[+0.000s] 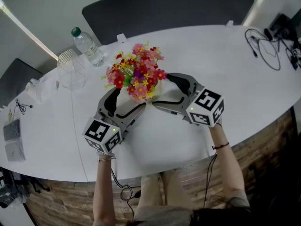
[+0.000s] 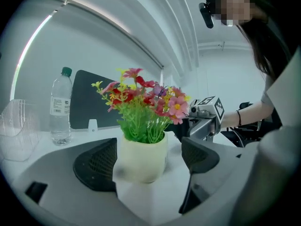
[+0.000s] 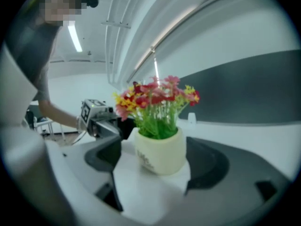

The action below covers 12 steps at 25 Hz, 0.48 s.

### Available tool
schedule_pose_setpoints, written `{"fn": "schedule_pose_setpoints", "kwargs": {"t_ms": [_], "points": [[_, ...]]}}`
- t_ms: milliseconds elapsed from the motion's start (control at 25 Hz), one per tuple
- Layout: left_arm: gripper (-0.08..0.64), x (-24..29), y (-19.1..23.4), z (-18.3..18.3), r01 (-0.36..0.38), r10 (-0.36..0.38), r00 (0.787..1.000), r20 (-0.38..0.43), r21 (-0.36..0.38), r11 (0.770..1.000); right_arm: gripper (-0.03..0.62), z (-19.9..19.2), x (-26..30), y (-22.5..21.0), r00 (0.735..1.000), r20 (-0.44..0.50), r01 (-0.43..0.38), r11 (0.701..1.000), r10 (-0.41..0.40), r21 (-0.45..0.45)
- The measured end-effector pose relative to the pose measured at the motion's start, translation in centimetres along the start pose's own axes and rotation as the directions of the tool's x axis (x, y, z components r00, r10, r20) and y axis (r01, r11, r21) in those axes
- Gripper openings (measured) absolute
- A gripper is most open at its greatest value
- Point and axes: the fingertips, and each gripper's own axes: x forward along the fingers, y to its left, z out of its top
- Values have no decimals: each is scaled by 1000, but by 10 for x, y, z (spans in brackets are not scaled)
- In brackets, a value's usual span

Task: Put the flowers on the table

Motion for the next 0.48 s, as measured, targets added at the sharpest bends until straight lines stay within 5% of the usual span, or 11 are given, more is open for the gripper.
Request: {"fn": "schedule_pose_setpoints", "kwargs": {"t_ms": [480], "points": [[374, -21, -59, 12, -7, 8, 1000, 22, -44, 999, 314, 23, -28, 44, 998, 62, -14, 1000, 13, 24]]}}
